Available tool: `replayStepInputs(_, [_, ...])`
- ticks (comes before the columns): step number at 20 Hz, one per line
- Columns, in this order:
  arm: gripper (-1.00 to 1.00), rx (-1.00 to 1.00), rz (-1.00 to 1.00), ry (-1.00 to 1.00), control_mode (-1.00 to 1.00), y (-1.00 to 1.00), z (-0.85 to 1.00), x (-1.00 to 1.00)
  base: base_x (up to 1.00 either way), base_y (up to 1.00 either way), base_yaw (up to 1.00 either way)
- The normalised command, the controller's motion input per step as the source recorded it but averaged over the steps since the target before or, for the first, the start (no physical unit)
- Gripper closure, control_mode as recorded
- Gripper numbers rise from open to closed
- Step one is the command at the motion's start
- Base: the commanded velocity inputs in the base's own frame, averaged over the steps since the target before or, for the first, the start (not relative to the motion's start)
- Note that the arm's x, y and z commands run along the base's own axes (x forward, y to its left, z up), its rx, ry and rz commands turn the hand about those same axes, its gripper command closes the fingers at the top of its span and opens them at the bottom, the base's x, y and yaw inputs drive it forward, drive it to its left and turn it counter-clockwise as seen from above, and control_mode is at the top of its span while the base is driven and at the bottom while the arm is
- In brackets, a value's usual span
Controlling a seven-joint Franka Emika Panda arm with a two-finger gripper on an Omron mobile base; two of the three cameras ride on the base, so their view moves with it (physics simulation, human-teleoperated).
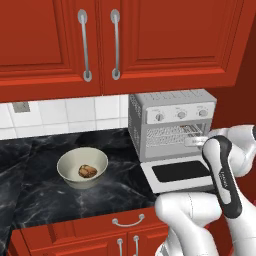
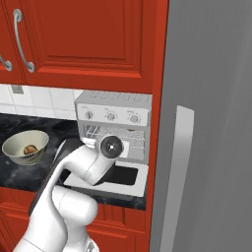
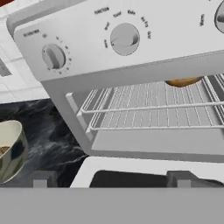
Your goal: Pick up the heated bread from the toaster oven and place it in the bowl. Then move the bread bowl to the dining counter.
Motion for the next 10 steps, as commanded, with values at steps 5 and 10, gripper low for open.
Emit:
replayStepInputs(5, [-1.00,-0.02,0.03,-0.21,-1.00,0.01,0.00,0.13,0.00,0.00,0.00])
replayStepInputs(10, [-1.00,-0.04,0.00,-0.14,-1.00,0.07,0.00,0.20,0.00,0.00,0.00])
